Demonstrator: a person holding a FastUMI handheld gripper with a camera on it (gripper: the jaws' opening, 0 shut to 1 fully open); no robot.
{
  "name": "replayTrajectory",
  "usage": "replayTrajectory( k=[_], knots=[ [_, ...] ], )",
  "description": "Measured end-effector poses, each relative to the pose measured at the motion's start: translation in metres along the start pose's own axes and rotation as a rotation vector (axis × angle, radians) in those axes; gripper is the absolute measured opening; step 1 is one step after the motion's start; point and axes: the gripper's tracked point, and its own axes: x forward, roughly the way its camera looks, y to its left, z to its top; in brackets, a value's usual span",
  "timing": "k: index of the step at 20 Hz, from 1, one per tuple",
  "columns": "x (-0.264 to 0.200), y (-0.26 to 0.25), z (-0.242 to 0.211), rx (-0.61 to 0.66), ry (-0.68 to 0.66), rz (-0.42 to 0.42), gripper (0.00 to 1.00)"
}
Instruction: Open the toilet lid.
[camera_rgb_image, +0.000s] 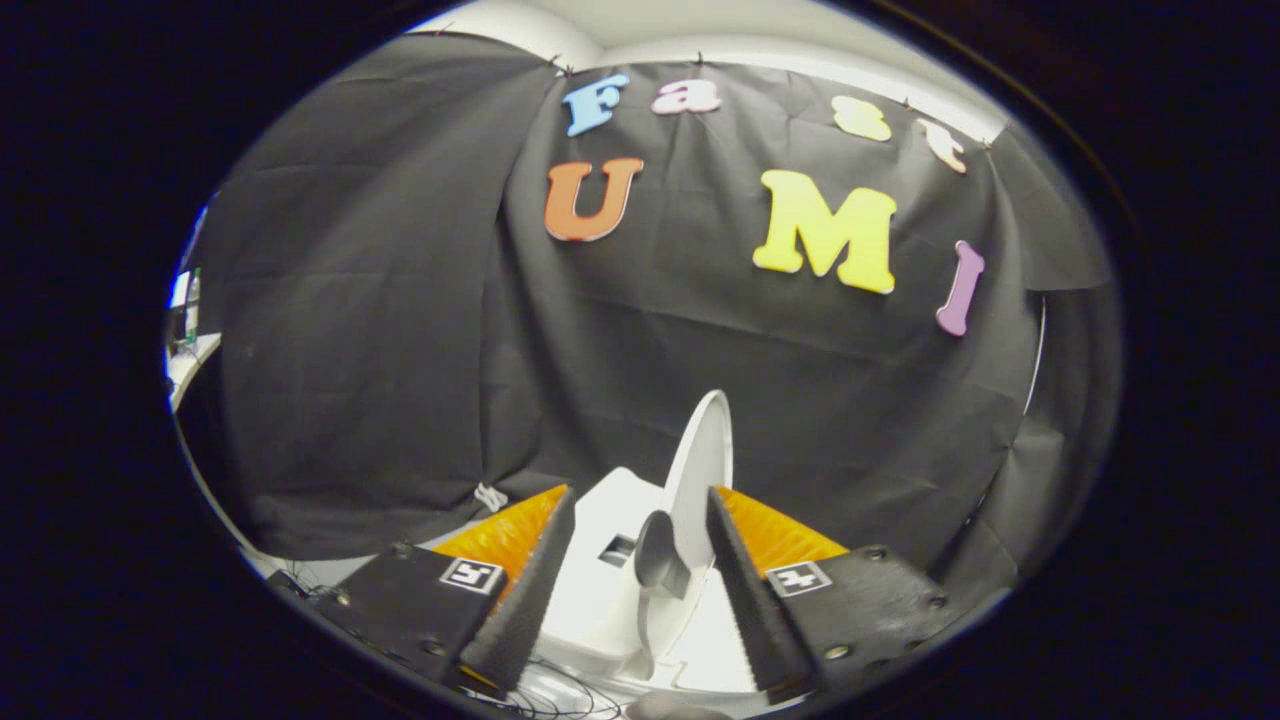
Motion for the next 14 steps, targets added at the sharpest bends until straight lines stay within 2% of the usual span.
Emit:
replayTrajectory(
  k=[2,7,14],
  knots=[
    [-0.01,-0.005,0.014,0.044,-0.057,0.01,1.0],
    [-0.059,-0.053,0.036,0.111,-0.193,-0.027,1.0],
    [-0.13,-0.142,0.014,0.167,-0.278,-0.131,1.0]
  ],
)
